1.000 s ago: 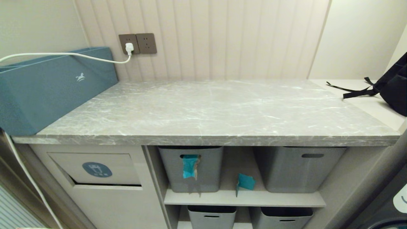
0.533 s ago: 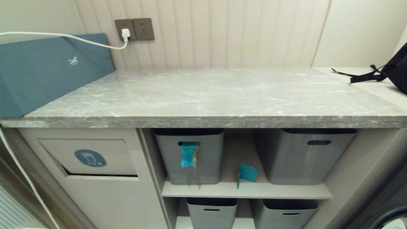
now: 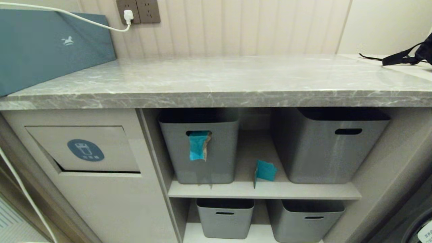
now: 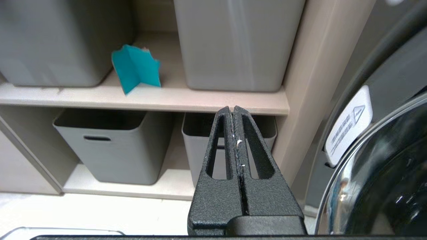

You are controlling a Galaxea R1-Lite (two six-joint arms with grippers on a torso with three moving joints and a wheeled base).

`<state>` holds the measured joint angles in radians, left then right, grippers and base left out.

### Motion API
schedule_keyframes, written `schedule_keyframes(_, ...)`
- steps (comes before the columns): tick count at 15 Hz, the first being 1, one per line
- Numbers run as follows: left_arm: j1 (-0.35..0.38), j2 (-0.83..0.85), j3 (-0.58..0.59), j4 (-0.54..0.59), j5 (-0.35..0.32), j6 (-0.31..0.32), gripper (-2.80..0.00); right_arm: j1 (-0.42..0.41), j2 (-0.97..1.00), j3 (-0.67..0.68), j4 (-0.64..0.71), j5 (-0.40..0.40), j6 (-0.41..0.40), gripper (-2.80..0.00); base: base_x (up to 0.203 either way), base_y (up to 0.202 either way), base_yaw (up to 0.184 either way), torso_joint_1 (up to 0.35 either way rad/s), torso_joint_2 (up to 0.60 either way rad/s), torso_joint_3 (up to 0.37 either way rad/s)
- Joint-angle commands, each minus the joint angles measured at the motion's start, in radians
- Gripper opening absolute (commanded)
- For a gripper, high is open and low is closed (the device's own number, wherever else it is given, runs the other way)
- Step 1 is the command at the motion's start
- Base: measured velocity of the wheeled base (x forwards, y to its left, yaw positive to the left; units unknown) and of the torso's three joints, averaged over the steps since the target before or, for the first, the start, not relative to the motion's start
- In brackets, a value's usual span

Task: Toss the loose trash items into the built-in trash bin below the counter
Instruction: Put the garbage in the trash can

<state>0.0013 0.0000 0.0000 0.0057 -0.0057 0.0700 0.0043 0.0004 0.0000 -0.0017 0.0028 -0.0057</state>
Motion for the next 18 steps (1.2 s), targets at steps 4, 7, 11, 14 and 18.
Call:
schedule_keyframes(4, -0.002, 0.015, -0.066, -0.001, -0.007, 0.043, -2.8, 0.0, -0.002, 0.0, 0.0, 0.0, 0.001, -2.8, 0.0, 0.0, 0.0, -0.023, 0.09, 0.064)
schedule_keyframes(7, -0.001, 0.23, -0.146, -0.017, -0.005, 0.02, -2.8, 0.0, -0.002, 0.0, 0.0, 0.001, 0.001, -2.8, 0.0, 0.0, 0.0, 0.001, 0.0, 0.009)
schedule_keyframes(11, -0.026, 0.67, -0.269, -0.112, 0.151, -0.197, -2.8, 0.0, -0.002, 0.0, 0.0, 0.0, 0.001, -2.8, 0.0, 0.0, 0.0, 0.0, 0.0, 0.0)
schedule_keyframes(14, 0.0, 0.81, -0.318, -0.157, 0.212, -0.41, -2.8, 0.0, -0.002, 0.0, 0.0, 0.0, 0.001, -2.8, 0.0, 0.0, 0.0, 0.0, 0.0, 0.0)
schedule_keyframes(18, 0.13, 1.048, -0.354, -0.264, 0.118, -0.596, -2.8, 0.0, -0.002, 0.0, 0.0, 0.0, 0.001, -2.8, 0.0, 0.0, 0.0, 0.0, 0.0, 0.0)
